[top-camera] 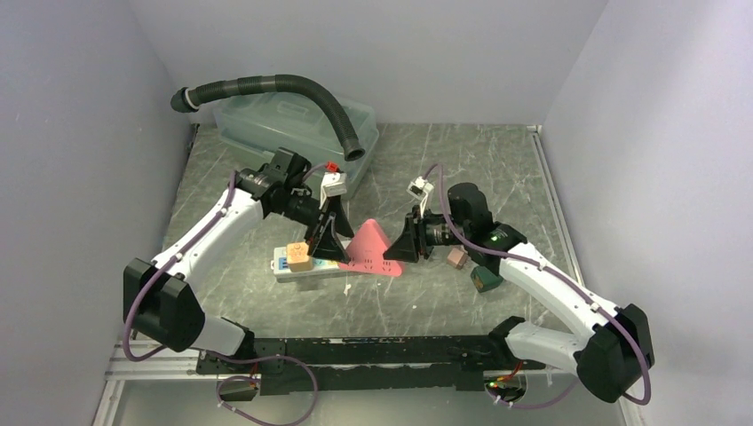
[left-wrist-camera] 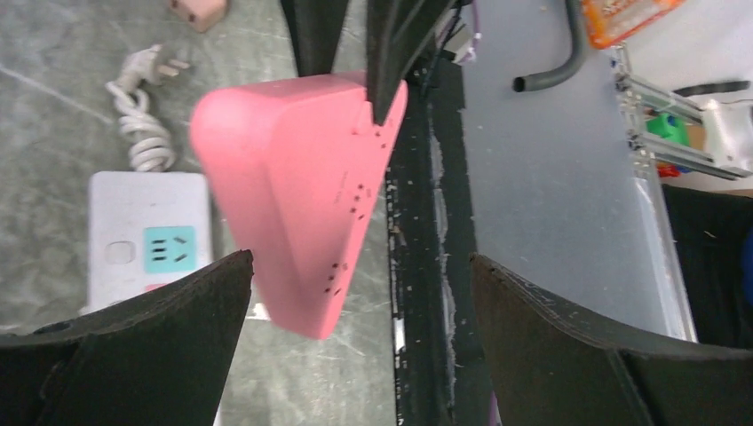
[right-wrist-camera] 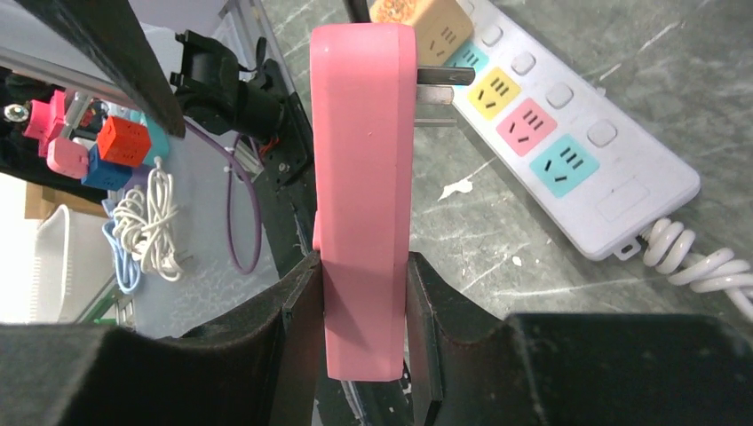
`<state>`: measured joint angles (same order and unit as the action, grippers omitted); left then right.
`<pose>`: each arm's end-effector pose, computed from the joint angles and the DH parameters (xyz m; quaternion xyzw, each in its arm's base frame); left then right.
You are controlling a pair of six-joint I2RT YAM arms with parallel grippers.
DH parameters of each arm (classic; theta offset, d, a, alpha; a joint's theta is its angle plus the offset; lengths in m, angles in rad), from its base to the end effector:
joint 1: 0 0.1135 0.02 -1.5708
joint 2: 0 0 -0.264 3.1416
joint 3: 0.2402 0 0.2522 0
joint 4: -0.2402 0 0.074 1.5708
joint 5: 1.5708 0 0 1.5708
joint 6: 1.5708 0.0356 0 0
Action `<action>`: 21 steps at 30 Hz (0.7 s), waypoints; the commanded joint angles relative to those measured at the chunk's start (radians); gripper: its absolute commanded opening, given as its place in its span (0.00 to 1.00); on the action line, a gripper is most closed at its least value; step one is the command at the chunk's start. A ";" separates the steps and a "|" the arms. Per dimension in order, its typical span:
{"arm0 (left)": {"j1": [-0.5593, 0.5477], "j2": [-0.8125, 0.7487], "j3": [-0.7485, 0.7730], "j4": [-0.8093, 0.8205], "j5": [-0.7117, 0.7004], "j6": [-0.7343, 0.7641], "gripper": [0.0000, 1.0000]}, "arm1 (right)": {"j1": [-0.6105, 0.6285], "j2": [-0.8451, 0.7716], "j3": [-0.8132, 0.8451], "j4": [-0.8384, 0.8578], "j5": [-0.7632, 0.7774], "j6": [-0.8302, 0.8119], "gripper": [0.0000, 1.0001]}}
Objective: Insert the plug
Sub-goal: Pick up the plug from the center of the board.
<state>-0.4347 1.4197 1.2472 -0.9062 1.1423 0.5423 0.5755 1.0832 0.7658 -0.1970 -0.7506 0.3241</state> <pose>0.2347 -0.1447 0.3133 0.4992 0.6587 -0.5125 0.2328 0.1838 0.1482 0.2781 -0.2840 0.7741 0.4890 0.2846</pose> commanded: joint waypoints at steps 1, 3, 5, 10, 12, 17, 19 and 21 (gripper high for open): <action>-0.037 -0.008 -0.001 -0.070 0.093 0.040 0.96 | 0.016 0.012 0.106 0.003 -0.019 -0.047 0.00; -0.042 -0.020 -0.040 0.004 0.061 0.003 0.97 | 0.024 0.024 0.130 -0.009 -0.027 -0.061 0.00; -0.042 -0.023 -0.058 0.067 0.037 -0.026 0.97 | 0.030 0.032 0.153 -0.021 -0.041 -0.074 0.00; -0.043 -0.011 -0.069 0.111 -0.029 -0.044 0.97 | 0.032 0.041 0.184 -0.076 -0.058 -0.114 0.00; -0.044 -0.011 -0.076 0.113 -0.030 -0.048 0.97 | 0.032 0.044 0.189 -0.082 -0.067 -0.118 0.00; -0.053 -0.016 -0.095 0.147 -0.045 -0.071 1.00 | 0.032 0.051 0.200 -0.104 -0.083 -0.136 0.00; -0.053 -0.013 -0.095 0.149 -0.034 -0.073 0.99 | 0.032 0.052 0.205 -0.109 -0.089 -0.140 0.00; -0.057 -0.008 -0.089 0.170 -0.004 -0.099 0.88 | 0.032 0.057 0.211 -0.104 -0.091 -0.139 0.00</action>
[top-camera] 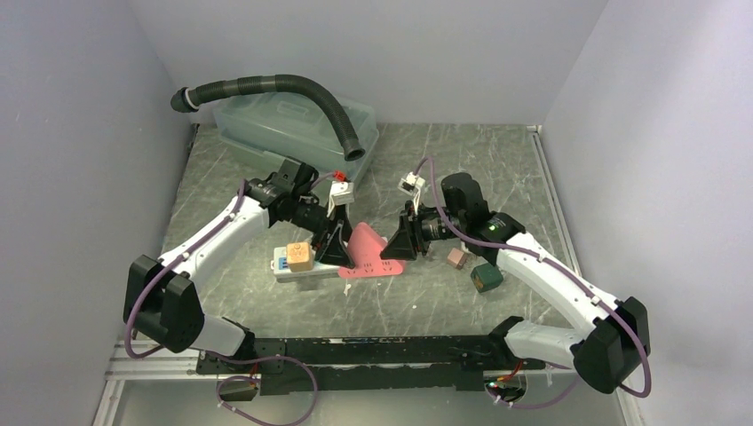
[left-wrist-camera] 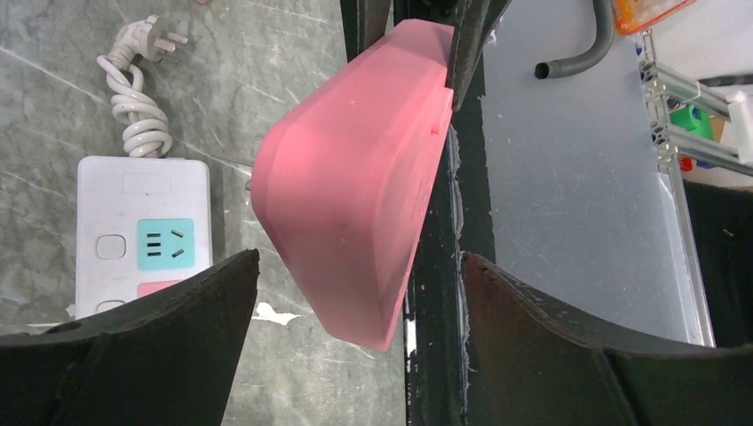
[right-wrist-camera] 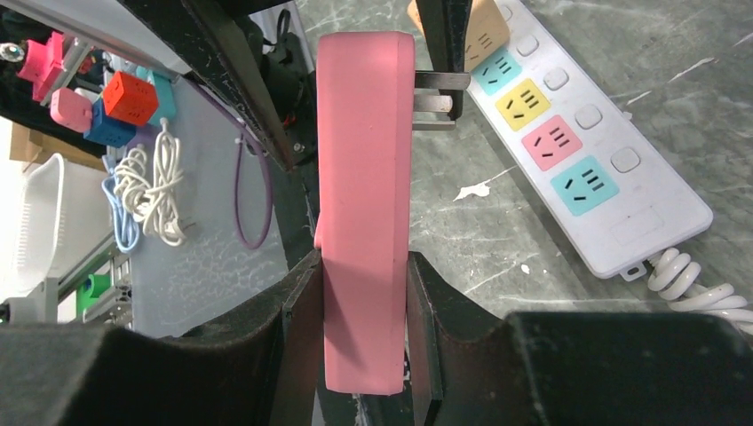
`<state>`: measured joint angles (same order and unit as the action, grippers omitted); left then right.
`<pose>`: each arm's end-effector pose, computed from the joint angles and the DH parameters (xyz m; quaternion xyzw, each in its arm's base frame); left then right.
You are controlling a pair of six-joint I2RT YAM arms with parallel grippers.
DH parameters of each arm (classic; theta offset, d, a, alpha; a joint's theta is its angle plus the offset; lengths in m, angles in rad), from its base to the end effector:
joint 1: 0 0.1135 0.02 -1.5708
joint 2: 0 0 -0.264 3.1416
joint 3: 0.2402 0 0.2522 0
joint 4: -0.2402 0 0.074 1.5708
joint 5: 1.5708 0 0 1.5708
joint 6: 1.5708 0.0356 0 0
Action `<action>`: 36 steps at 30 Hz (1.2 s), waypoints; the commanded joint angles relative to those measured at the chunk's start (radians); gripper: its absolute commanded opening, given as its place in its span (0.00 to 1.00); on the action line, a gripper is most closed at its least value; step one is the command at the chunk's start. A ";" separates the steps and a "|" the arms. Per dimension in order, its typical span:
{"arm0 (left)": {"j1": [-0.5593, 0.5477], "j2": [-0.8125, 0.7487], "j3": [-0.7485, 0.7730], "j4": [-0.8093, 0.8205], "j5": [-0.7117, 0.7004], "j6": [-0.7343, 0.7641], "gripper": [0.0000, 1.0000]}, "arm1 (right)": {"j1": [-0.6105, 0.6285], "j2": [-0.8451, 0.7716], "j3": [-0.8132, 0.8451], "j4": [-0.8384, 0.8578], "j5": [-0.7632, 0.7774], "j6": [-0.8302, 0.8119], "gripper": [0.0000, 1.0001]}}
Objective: Insert the plug
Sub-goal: Pick up the plug from the center of the board.
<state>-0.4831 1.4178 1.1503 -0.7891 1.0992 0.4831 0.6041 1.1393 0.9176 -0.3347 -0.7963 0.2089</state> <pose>0.2299 -0.1564 0.2890 0.5007 0.6686 -0.5052 0.2168 0.1878 0.1605 0.3057 -0.3428 0.7531 0.4883 0.2773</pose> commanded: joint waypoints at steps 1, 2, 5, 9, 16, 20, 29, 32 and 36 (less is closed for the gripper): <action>-0.012 -0.004 0.013 0.070 0.053 -0.056 0.80 | 0.003 0.006 0.064 0.042 -0.046 -0.023 0.00; -0.014 -0.002 0.016 0.088 0.063 -0.082 0.70 | 0.003 0.012 0.070 0.045 -0.046 -0.021 0.00; -0.017 0.000 0.031 0.140 0.078 -0.150 0.34 | 0.003 0.025 0.079 0.081 -0.031 0.005 0.03; -0.017 -0.012 0.035 0.222 0.098 -0.286 0.02 | 0.000 0.017 0.066 0.150 0.032 0.066 0.31; 0.030 -0.089 -0.019 0.476 0.076 -0.667 0.01 | -0.065 -0.074 -0.012 0.243 0.197 0.193 1.00; 0.092 -0.115 -0.050 0.661 0.066 -0.918 0.01 | -0.117 -0.172 -0.090 0.353 0.230 0.300 1.00; 0.130 -0.138 -0.062 0.905 0.036 -1.179 0.01 | -0.117 -0.230 -0.314 0.873 0.212 0.405 1.00; 0.127 -0.138 -0.056 0.930 0.027 -1.207 0.02 | -0.083 -0.200 -0.293 0.850 0.212 0.405 1.00; 0.119 -0.140 -0.048 0.925 0.013 -1.208 0.02 | -0.052 -0.146 -0.276 0.944 0.212 0.405 1.00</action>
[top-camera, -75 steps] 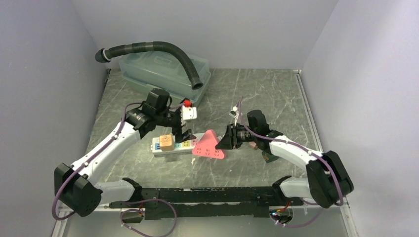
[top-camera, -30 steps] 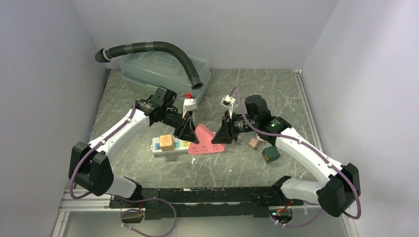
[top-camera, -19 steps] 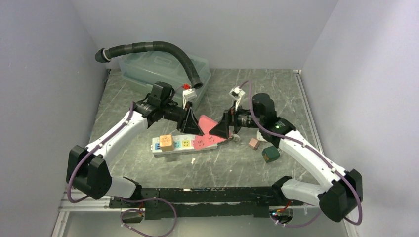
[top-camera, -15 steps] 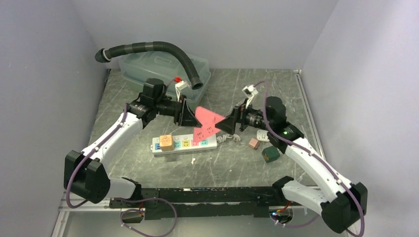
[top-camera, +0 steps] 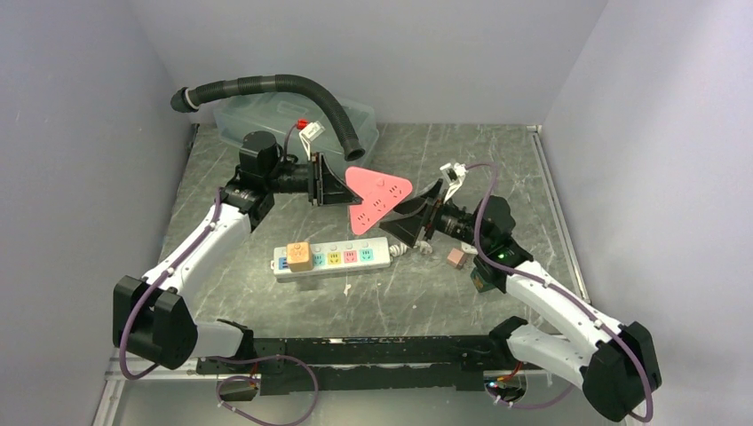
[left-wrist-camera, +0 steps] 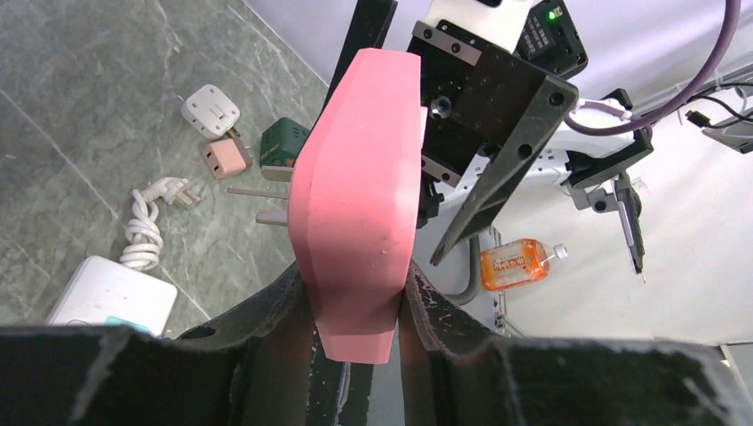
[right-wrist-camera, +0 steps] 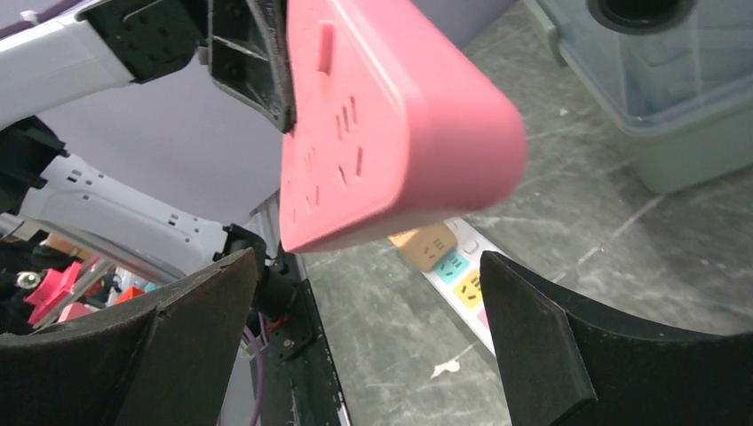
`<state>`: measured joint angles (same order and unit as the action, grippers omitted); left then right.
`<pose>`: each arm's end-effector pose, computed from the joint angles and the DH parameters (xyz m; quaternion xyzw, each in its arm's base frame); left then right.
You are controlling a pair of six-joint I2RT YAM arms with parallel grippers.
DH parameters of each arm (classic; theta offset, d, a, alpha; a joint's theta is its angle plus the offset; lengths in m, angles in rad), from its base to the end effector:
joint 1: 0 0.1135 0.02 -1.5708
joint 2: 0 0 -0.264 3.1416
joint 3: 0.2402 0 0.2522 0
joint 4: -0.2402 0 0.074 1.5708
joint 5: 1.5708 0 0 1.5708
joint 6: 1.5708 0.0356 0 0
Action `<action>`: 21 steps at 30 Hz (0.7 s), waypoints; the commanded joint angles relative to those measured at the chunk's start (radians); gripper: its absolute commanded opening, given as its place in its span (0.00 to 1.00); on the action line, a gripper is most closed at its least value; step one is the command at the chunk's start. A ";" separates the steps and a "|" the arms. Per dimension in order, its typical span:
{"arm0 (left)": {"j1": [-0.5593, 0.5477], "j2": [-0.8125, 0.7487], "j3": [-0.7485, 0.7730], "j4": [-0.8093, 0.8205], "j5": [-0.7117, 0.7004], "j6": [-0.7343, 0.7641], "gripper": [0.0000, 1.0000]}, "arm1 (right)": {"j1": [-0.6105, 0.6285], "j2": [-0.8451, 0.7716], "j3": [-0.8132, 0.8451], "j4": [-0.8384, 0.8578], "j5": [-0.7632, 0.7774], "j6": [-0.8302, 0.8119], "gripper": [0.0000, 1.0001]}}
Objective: Insert the plug
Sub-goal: Pick up the plug from the center of the board.
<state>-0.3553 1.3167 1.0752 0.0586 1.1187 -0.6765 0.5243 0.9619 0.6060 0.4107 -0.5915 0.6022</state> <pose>0.2644 -0.1323 0.3524 0.2308 0.6975 -0.6223 0.2703 0.1830 0.1288 0.3066 -0.1859 0.6654 0.5403 0.4804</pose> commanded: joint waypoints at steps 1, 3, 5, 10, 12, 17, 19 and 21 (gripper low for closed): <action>-0.010 -0.040 0.026 0.075 -0.011 -0.046 0.02 | 0.033 0.043 0.039 0.228 0.007 0.011 1.00; -0.011 -0.040 0.021 0.075 -0.012 -0.046 0.02 | 0.045 0.070 0.047 0.267 0.007 0.011 1.00; -0.013 -0.040 0.018 0.072 -0.014 -0.043 0.02 | 0.053 0.101 0.050 0.318 0.007 0.011 1.00; -0.014 -0.040 0.009 0.060 -0.008 -0.014 0.02 | 0.055 0.152 0.046 0.414 0.007 0.011 1.00; -0.017 -0.046 -0.002 0.038 -0.004 0.019 0.02 | 0.055 0.157 0.047 0.425 0.007 0.011 1.00; -0.020 -0.063 -0.018 -0.107 0.004 0.166 0.20 | 0.053 0.145 0.050 0.383 0.007 0.011 1.00; -0.020 -0.066 0.001 -0.245 -0.029 0.288 0.56 | 0.047 0.124 0.040 0.348 0.192 0.315 0.09; -0.018 -0.069 0.017 -0.345 -0.058 0.399 0.64 | 0.034 0.097 0.030 0.288 0.197 0.404 0.00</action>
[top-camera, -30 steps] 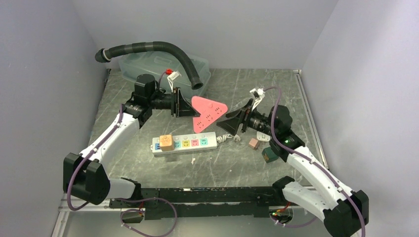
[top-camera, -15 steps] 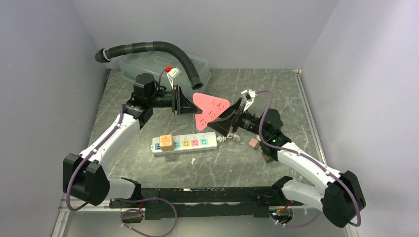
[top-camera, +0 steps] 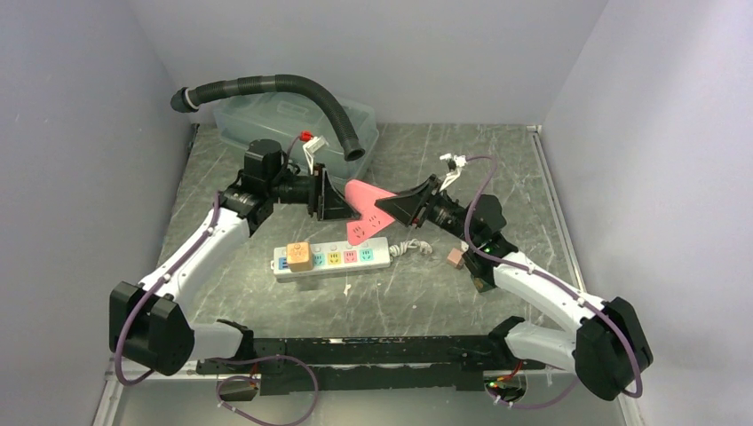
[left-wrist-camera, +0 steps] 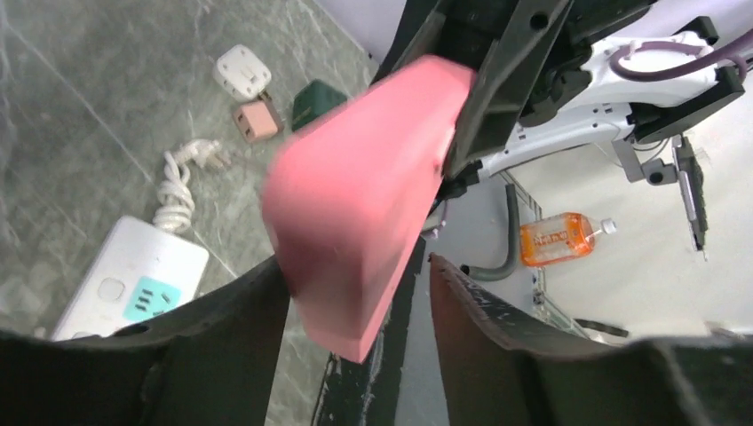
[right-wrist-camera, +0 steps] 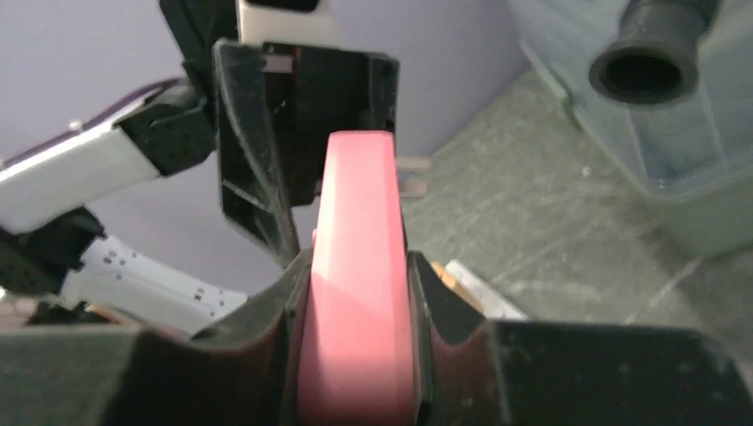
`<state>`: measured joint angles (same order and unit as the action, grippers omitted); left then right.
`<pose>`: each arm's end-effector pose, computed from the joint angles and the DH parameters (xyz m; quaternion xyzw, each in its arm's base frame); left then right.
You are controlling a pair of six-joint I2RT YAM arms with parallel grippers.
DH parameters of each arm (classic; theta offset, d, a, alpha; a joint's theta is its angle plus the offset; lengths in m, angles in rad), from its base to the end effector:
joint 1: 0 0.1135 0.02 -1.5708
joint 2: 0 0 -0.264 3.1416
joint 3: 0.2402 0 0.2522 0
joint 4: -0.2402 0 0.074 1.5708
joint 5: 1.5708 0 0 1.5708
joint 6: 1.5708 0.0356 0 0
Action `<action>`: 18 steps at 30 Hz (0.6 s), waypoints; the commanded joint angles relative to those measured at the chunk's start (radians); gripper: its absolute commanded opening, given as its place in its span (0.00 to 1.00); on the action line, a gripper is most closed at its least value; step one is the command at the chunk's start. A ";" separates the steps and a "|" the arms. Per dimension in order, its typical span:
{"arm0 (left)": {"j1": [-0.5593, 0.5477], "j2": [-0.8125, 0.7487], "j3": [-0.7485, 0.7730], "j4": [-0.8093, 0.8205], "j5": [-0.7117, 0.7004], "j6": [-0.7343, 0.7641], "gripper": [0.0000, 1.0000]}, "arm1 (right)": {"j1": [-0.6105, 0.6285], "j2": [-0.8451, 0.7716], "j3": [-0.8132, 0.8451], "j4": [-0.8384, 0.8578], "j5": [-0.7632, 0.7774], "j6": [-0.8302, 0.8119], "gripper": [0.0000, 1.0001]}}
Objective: Insert the plug
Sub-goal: Pick up the plug from the center of the board, then adjust the socket at the center of the board.
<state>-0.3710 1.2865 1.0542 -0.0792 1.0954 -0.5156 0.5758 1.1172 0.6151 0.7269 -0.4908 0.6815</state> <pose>0.2533 -0.1325 0.3412 0.2560 0.7104 -0.5958 0.2736 0.2011 0.1506 0.3090 -0.1578 0.6138 0.5685 0.5245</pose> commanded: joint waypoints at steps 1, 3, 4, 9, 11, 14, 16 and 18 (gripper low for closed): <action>0.001 -0.041 0.039 -0.225 -0.039 0.263 0.63 | -0.023 -0.068 0.009 -0.039 0.101 0.325 0.00; 0.010 -0.049 0.018 -0.146 -0.038 0.189 0.43 | -0.029 -0.079 -0.009 -0.041 0.107 0.335 0.00; 0.010 -0.053 -0.004 -0.068 -0.026 0.083 0.37 | -0.030 -0.077 -0.016 -0.035 0.106 0.339 0.00; -0.005 -0.034 0.018 0.054 -0.014 0.025 0.32 | -0.029 -0.041 0.013 -0.078 0.047 0.328 0.00; -0.008 -0.027 0.022 -0.014 -0.015 0.077 0.81 | -0.042 -0.052 0.034 -0.123 0.058 0.312 0.00; -0.008 -0.030 0.052 -0.186 -0.035 0.315 1.00 | -0.114 -0.058 0.125 -0.342 0.009 0.260 0.00; -0.011 -0.014 0.116 -0.435 -0.085 0.656 1.00 | -0.176 -0.055 0.176 -0.498 -0.042 0.239 0.00; -0.025 0.008 0.134 -0.628 -0.180 0.953 1.00 | -0.220 -0.055 0.202 -0.639 -0.073 0.202 0.00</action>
<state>-0.3790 1.2758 1.1011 -0.3252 1.0309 -0.1539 0.4381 1.0740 0.7067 0.3405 -0.4873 0.9451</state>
